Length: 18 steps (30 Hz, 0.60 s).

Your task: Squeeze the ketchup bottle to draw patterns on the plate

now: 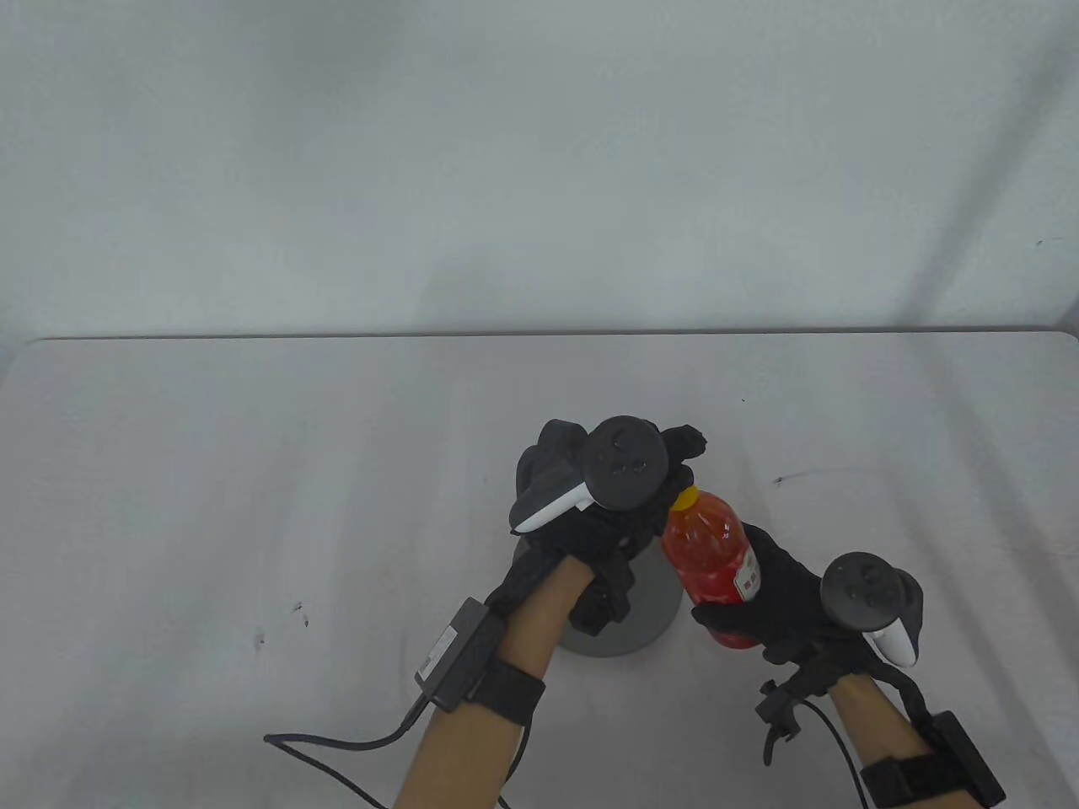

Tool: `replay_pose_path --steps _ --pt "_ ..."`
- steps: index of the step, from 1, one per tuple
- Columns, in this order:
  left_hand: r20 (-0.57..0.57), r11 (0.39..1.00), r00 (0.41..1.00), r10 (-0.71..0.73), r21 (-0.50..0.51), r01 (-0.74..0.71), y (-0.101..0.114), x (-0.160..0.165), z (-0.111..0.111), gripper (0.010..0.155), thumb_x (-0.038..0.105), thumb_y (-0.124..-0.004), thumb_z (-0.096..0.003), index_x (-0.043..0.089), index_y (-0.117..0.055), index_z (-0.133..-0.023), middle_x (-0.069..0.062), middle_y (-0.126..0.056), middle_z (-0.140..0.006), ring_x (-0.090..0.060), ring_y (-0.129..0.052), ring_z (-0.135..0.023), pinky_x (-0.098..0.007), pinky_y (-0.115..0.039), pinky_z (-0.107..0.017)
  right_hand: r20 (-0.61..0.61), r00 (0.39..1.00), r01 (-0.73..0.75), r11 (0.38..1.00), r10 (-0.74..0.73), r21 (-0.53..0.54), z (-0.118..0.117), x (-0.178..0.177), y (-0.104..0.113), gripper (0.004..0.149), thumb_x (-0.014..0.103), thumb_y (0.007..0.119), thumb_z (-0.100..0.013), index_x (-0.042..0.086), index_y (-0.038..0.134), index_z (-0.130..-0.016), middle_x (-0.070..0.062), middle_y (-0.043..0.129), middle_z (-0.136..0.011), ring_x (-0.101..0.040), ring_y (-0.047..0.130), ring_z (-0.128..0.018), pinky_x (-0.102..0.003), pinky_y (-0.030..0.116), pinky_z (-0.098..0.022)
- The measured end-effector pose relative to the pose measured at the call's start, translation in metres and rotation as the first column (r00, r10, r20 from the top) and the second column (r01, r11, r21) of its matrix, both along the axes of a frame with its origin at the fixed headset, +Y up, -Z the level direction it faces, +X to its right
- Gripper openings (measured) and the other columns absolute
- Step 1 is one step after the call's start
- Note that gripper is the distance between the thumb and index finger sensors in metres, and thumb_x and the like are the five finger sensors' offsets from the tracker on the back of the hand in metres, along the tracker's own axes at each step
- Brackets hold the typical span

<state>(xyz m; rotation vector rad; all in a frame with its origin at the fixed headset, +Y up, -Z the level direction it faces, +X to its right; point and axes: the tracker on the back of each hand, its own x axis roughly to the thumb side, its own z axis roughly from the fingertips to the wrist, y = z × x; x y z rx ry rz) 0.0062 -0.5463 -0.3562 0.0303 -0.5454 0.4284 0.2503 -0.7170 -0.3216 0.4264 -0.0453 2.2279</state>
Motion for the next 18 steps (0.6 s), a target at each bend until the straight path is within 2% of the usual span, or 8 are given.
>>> replay_pose_path --steps 2,4,6,8,12,18 --pt "0.002 0.999 0.999 -0.034 0.014 0.034 0.0003 -0.0004 0.0004 0.052 0.045 -0.067 -0.0580 0.025 -0.066 -0.106 -0.009 -0.081 -0.093 -0.031 -0.079 -0.087 -0.063 -0.062 -0.068 0.000 1.000 0.002 1.000 -0.002 -0.004 -0.0005 -0.0006 0.0003 0.093 0.056 0.103 -0.040 0.014 0.055 -0.109 -0.022 0.075 -0.105 -0.046 0.079 -0.089 -0.069 0.067 -0.064" --pt "0.012 0.999 0.999 -0.039 0.002 0.039 0.0007 -0.0024 0.0021 0.058 0.048 -0.066 -0.0575 0.025 -0.060 -0.110 -0.012 -0.076 -0.103 -0.036 -0.074 -0.095 -0.064 -0.060 -0.069 0.002 1.000 0.004 1.000 -0.004 -0.008 -0.0023 -0.0022 -0.0009 0.094 0.056 0.103 -0.040 0.014 0.055 -0.109 -0.022 0.075 -0.105 -0.046 0.079 -0.089 -0.069 0.067 -0.064" --pt "0.033 1.000 0.999 -0.016 0.000 0.016 0.0020 -0.0043 0.0034 0.060 0.045 -0.068 -0.0582 0.024 -0.055 -0.112 -0.017 -0.066 -0.112 -0.040 -0.067 -0.101 -0.064 -0.058 -0.070 -0.006 1.000 0.019 1.000 -0.019 -0.003 -0.0029 -0.0017 -0.0018 0.093 0.056 0.103 -0.040 0.014 0.055 -0.109 -0.022 0.075 -0.105 -0.046 0.079 -0.089 -0.069 0.067 -0.064" --pt "0.061 1.000 0.998 -0.020 -0.010 0.021 0.0037 -0.0055 0.0039 0.057 0.039 -0.071 -0.0588 0.023 -0.056 -0.112 -0.016 -0.064 -0.113 -0.039 -0.067 -0.101 -0.064 -0.058 -0.070 -0.011 1.000 0.023 1.000 -0.023 0.004 -0.0028 -0.0006 -0.0025 0.093 0.056 0.103 -0.040 0.014 0.055 -0.109 -0.022 0.075 -0.105 -0.046 0.079 -0.089 -0.069 0.067 -0.065" --pt "0.062 0.999 0.997 -0.047 -0.014 0.048 0.0031 -0.0041 0.0033 0.051 0.030 -0.072 -0.0588 0.024 -0.061 -0.108 -0.012 -0.072 -0.105 -0.034 -0.073 -0.094 -0.064 -0.059 -0.069 -0.012 1.000 0.024 1.000 -0.024 0.002 -0.0040 0.0000 -0.0047 0.093 0.056 0.103 -0.040 0.014 0.055 -0.109 -0.022 0.075 -0.105 -0.046 0.079 -0.089 -0.069 0.067 -0.065" --pt "0.004 0.998 0.998 -0.061 0.019 0.061 -0.0009 -0.0020 0.0000 0.048 0.041 -0.067 -0.0584 0.022 -0.068 -0.103 -0.009 -0.082 -0.089 -0.029 -0.081 -0.082 -0.063 -0.062 -0.068 -0.011 1.000 0.015 1.000 -0.015 0.004 -0.0049 0.0016 -0.0076 0.094 0.056 0.103 -0.040 0.014 0.055 -0.109 -0.022 0.075 -0.105 -0.046 0.079 -0.089 -0.069 0.067 -0.065"
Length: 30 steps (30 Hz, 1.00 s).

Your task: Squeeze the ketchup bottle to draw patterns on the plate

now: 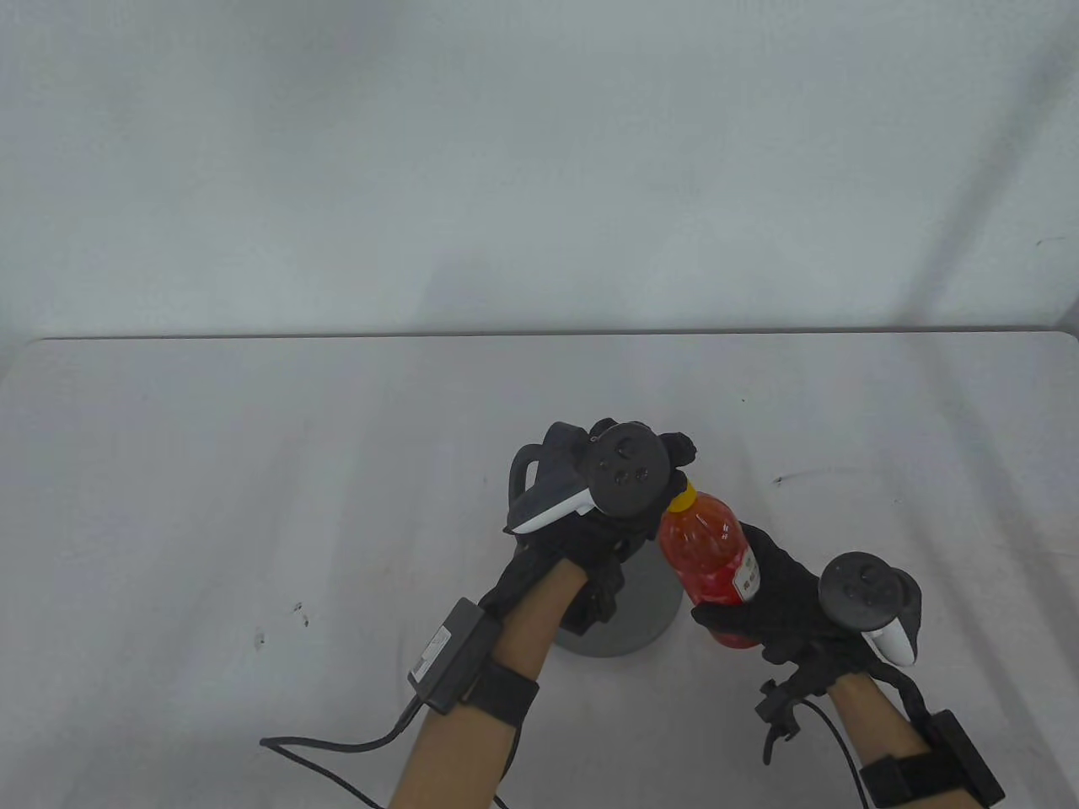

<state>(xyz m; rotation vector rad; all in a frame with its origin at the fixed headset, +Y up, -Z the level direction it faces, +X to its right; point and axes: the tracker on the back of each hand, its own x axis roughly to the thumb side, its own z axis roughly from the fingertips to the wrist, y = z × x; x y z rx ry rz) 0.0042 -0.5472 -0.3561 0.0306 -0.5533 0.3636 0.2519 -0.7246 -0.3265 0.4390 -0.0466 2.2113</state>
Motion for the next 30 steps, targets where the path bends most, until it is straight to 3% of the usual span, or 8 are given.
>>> replay_pose_path --steps 2,4,7,12,16,21,27,30 --pt "-0.005 1.000 1.000 0.014 -0.010 -0.014 -0.0003 -0.0004 -0.0006 0.053 0.046 -0.067 -0.0580 0.021 -0.066 -0.105 -0.008 -0.082 -0.090 -0.030 -0.080 -0.084 -0.064 -0.062 -0.068 0.004 1.000 0.000 1.000 0.000 0.003 0.0000 0.0008 0.0005 0.094 0.056 0.103 -0.040 0.014 0.055 -0.109 -0.022 0.075 -0.105 -0.046 0.079 -0.089 -0.069 0.067 -0.065" --pt "0.014 1.000 1.000 0.019 -0.014 -0.019 0.0002 -0.0001 0.0002 0.059 0.049 -0.067 -0.0574 0.022 -0.059 -0.110 -0.013 -0.074 -0.102 -0.035 -0.074 -0.092 -0.064 -0.059 -0.069 0.007 1.000 0.003 1.000 -0.003 0.003 -0.0003 0.0019 0.0002 0.094 0.056 0.103 -0.040 0.014 0.055 -0.109 -0.022 0.075 -0.105 -0.046 0.079 -0.089 -0.069 0.067 -0.065" --pt "0.066 1.000 0.998 0.008 -0.023 -0.007 0.0021 0.0017 0.0022 0.060 0.041 -0.069 -0.0588 0.024 -0.051 -0.113 -0.018 -0.059 -0.115 -0.040 -0.064 -0.103 -0.065 -0.056 -0.071 0.009 1.000 0.004 1.000 -0.004 0.002 -0.0007 0.0023 0.0000 0.094 0.056 0.103 -0.040 0.014 0.055 -0.109 -0.022 0.075 -0.105 -0.046 0.079 -0.089 -0.069 0.067 -0.065" --pt "0.090 0.999 0.996 -0.014 -0.030 0.017 0.0030 0.0042 0.0013 0.051 0.028 -0.071 -0.0589 0.029 -0.059 -0.109 -0.012 -0.069 -0.107 -0.032 -0.074 -0.095 -0.064 -0.059 -0.071 0.010 1.000 0.004 1.000 -0.004 0.003 -0.0003 0.0019 0.0010 0.094 0.056 0.103 -0.040 0.014 0.055 -0.109 -0.022 0.075 -0.105 -0.046 0.079 -0.089 -0.069 0.067 -0.065" --pt "0.069 1.000 0.997 -0.022 -0.008 0.023 0.0012 0.0061 -0.0003 0.046 0.033 -0.069 -0.0583 0.033 -0.069 -0.104 -0.013 -0.076 -0.098 -0.031 -0.078 -0.086 -0.065 -0.060 -0.070 0.008 1.000 -0.002 1.000 0.002 0.005 0.0013 0.0008 0.0037 0.094 0.056 0.103 -0.040 0.014 0.055 -0.109 -0.022 0.075 -0.105 -0.046 0.079 -0.089 -0.069 0.067 -0.064" --pt "0.050 0.991 0.990 -0.131 0.013 0.131 0.0038 0.0085 -0.0013 0.046 0.043 -0.069 -0.0571 0.027 -0.074 -0.100 -0.008 -0.086 -0.085 -0.026 -0.087 -0.074 -0.063 -0.068 -0.066 0.002 1.000 -0.018 1.000 0.018 0.012 0.0020 -0.0002 0.0041 0.093 0.055 0.103 -0.040 0.015 0.055 -0.109 -0.022 0.075 -0.105 -0.046 0.079 -0.089 -0.069 0.066 -0.065" --pt "0.113 0.964 0.965 -0.236 -0.097 0.247 0.0065 0.0055 -0.0001 0.053 0.032 -0.070 -0.0587 0.025 -0.060 -0.111 -0.010 -0.079 -0.096 -0.027 -0.083 -0.084 -0.062 -0.066 -0.069 -0.007 0.999 -0.044 0.999 0.044 0.012 0.0000 -0.0003 0.0017 0.093 0.055 0.103 -0.040 0.015 0.055 -0.109 -0.021 0.075 -0.105 -0.046 0.079 -0.089 -0.069 0.066 -0.065" --pt "0.092 0.977 0.975 -0.200 -0.060 0.206 0.0064 0.0020 0.0003 0.051 0.032 -0.072 -0.0569 0.020 -0.067 -0.106 -0.007 -0.088 -0.088 -0.024 -0.090 -0.076 -0.060 -0.072 -0.065 -0.013 0.999 -0.051 0.999 0.051 0.014 0.0005 -0.0011 0.0013 0.093 0.056 0.103 -0.040 0.015 0.055 -0.109 -0.021 0.075 -0.105 -0.046 0.079 -0.089 -0.069 0.066 -0.065"
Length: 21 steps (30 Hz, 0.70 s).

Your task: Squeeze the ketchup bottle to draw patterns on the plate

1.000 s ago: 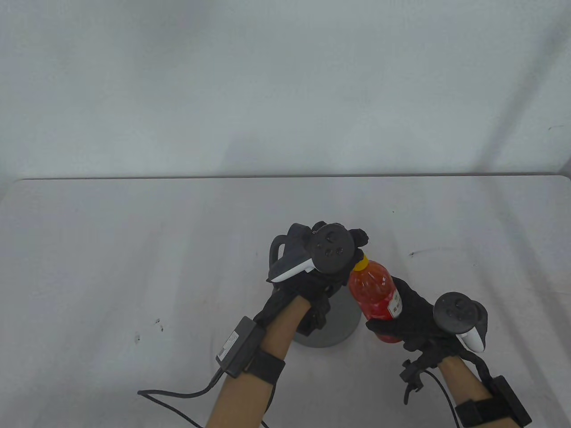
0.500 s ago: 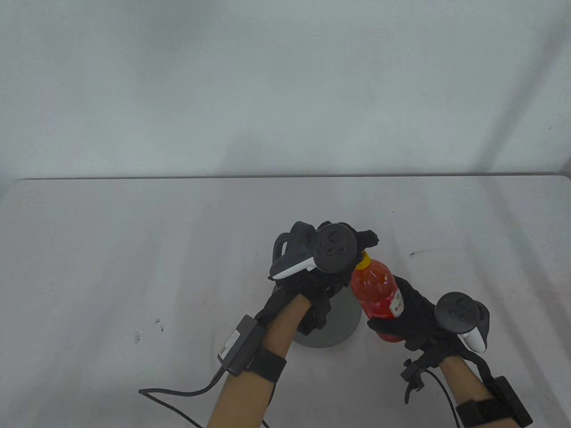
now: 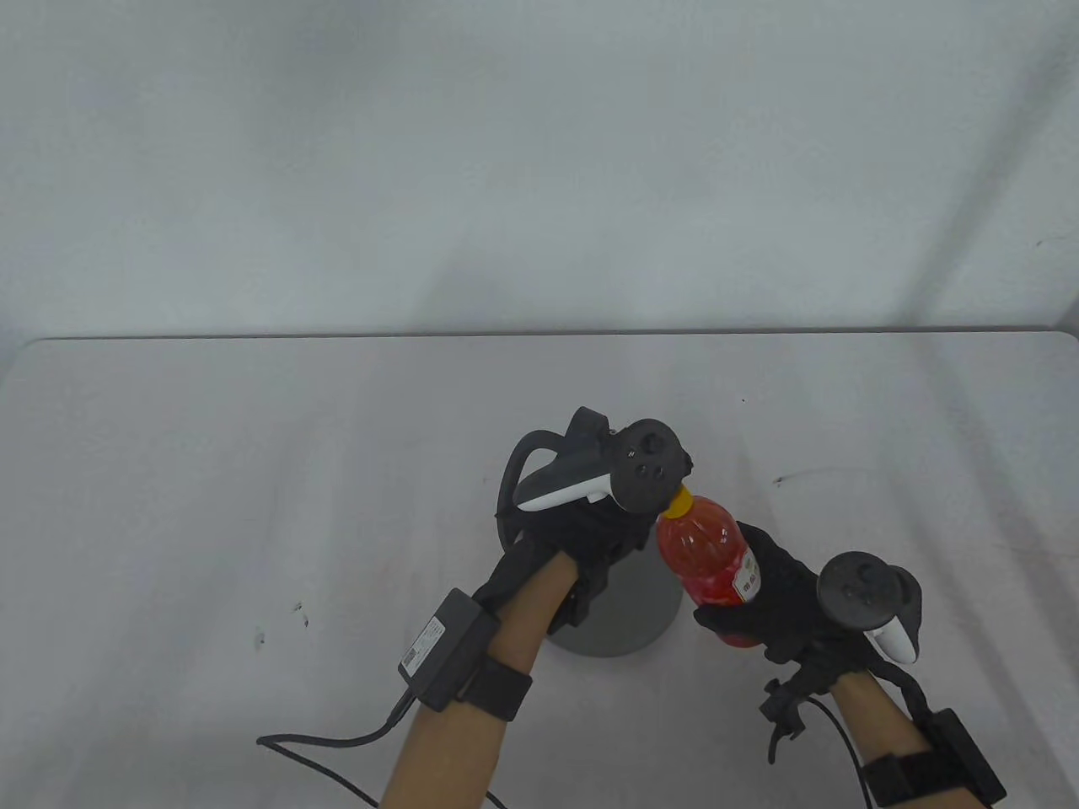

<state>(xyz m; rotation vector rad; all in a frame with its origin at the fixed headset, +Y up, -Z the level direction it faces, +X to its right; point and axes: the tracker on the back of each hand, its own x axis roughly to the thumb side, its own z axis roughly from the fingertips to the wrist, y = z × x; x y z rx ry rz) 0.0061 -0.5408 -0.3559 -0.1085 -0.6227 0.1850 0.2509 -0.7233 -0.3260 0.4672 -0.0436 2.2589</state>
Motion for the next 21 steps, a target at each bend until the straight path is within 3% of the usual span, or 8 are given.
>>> replay_pose_path --steps 5,11,14,21 --pt "-0.037 0.994 0.998 0.056 0.094 -0.053 0.002 -0.008 0.005 0.049 0.034 -0.070 -0.0565 0.015 -0.070 -0.102 -0.005 -0.092 -0.079 -0.022 -0.094 -0.069 -0.059 -0.075 -0.062 -0.004 1.000 0.005 1.000 -0.005 -0.004 0.000 -0.002 0.000 0.094 0.056 0.103 -0.040 0.015 0.055 -0.109 -0.021 0.075 -0.105 -0.046 0.079 -0.089 -0.069 0.066 -0.065" --pt "-0.117 0.986 0.988 0.098 0.142 -0.081 0.006 -0.031 0.013 0.049 0.033 -0.073 -0.0565 0.016 -0.068 -0.102 -0.006 -0.092 -0.084 -0.025 -0.095 -0.075 -0.060 -0.076 -0.061 0.010 1.000 0.009 1.000 -0.009 -0.019 -0.003 0.001 -0.005 0.093 0.056 0.103 -0.040 0.014 0.055 -0.109 -0.022 0.075 -0.105 -0.046 0.079 -0.089 -0.069 0.066 -0.065" --pt "-0.162 0.993 0.986 0.025 0.119 -0.006 -0.014 -0.048 0.022 0.050 0.032 -0.074 -0.0565 0.017 -0.064 -0.103 -0.007 -0.090 -0.088 -0.027 -0.094 -0.080 -0.059 -0.076 -0.061 0.020 1.000 -0.011 1.000 0.011 -0.015 -0.003 0.004 -0.004 0.093 0.056 0.103 -0.040 0.014 0.055 -0.109 -0.022 0.075 -0.105 -0.046 0.079 -0.089 -0.069 0.066 -0.065" --pt "-0.249 0.985 0.957 -0.148 0.047 0.165 -0.088 -0.094 0.043 0.051 0.032 -0.075 -0.0554 0.016 -0.063 -0.103 -0.008 -0.088 -0.091 -0.028 -0.092 -0.081 -0.059 -0.075 -0.062 0.040 0.994 -0.104 0.995 0.104 0.010 -0.003 0.003 -0.002 0.093 0.057 0.102 -0.041 0.013 0.056 -0.109 -0.023 0.076 -0.104 -0.047 0.079 -0.088 -0.069 0.067 -0.064"
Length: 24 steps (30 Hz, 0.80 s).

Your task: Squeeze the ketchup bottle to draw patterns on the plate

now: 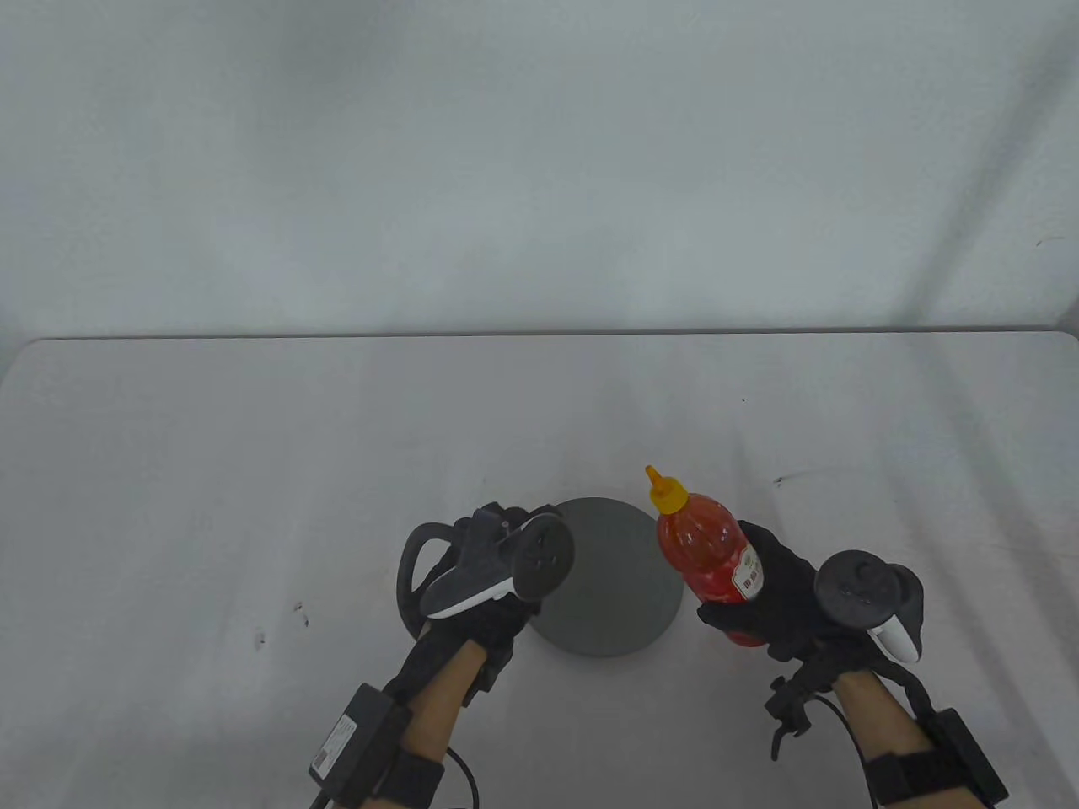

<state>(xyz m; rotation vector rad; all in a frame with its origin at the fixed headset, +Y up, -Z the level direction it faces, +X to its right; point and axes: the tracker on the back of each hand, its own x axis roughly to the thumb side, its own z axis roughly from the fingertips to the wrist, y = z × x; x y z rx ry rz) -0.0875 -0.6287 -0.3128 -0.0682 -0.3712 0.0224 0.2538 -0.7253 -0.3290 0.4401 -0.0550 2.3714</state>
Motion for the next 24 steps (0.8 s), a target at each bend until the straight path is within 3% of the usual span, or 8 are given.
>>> replay_pose_path --steps 11,12,15,18,24 --pt "-0.124 0.996 0.991 0.047 0.085 -0.037 -0.081 -0.043 -0.003 0.052 0.032 -0.072 -0.0551 0.016 -0.061 -0.103 -0.009 -0.086 -0.088 -0.027 -0.090 -0.078 -0.060 -0.073 -0.063 -0.077 0.968 -0.241 0.970 0.238 -0.032 -0.002 -0.016 -0.003 0.094 0.060 0.099 -0.042 0.007 0.058 -0.108 -0.027 0.079 -0.101 -0.048 0.083 -0.083 -0.069 0.069 -0.062" --pt "-0.122 0.999 0.992 0.034 0.047 -0.029 -0.083 -0.045 -0.005 0.052 0.032 -0.071 -0.0554 0.016 -0.061 -0.104 -0.009 -0.086 -0.088 -0.027 -0.089 -0.079 -0.060 -0.073 -0.063 -0.082 0.952 -0.297 0.955 0.295 -0.012 -0.003 -0.018 -0.001 0.094 0.060 0.099 -0.042 0.007 0.058 -0.108 -0.027 0.079 -0.100 -0.048 0.083 -0.083 -0.069 0.069 -0.062" --pt "-0.127 0.997 0.990 0.055 0.059 -0.047 -0.083 -0.050 -0.009 0.052 0.033 -0.071 -0.0553 0.016 -0.061 -0.103 -0.007 -0.087 -0.087 -0.026 -0.090 -0.078 -0.059 -0.073 -0.063 -0.066 0.902 -0.425 0.905 0.426 0.025 -0.006 -0.025 0.007 0.094 0.061 0.099 -0.042 0.007 0.058 -0.108 -0.027 0.079 -0.100 -0.048 0.083 -0.082 -0.069 0.070 -0.062" --pt "-0.136 0.992 0.983 0.123 0.056 -0.117 -0.081 -0.059 -0.011 0.051 0.033 -0.071 -0.0556 0.016 -0.061 -0.103 -0.009 -0.086 -0.088 -0.027 -0.089 -0.079 -0.060 -0.072 -0.063 -0.090 0.838 -0.541 0.841 0.538 0.001 -0.013 -0.029 0.014 0.094 0.061 0.099 -0.042 0.006 0.059 -0.107 -0.027 0.080 -0.099 -0.048 0.084 -0.081 -0.069 0.070 -0.061" --pt "-0.149 0.982 0.971 0.186 0.042 -0.182 -0.085 -0.072 -0.010 0.051 0.033 -0.071 -0.0559 0.016 -0.061 -0.104 -0.009 -0.086 -0.088 -0.027 -0.089 -0.079 -0.060 -0.072 -0.063 -0.072 0.762 -0.647 0.762 0.644 -0.025 -0.023 -0.037 0.020 0.094 0.061 0.098 -0.042 0.005 0.059 -0.106 -0.027 0.081 -0.098 -0.048 0.084 -0.080 -0.069 0.070 -0.061"
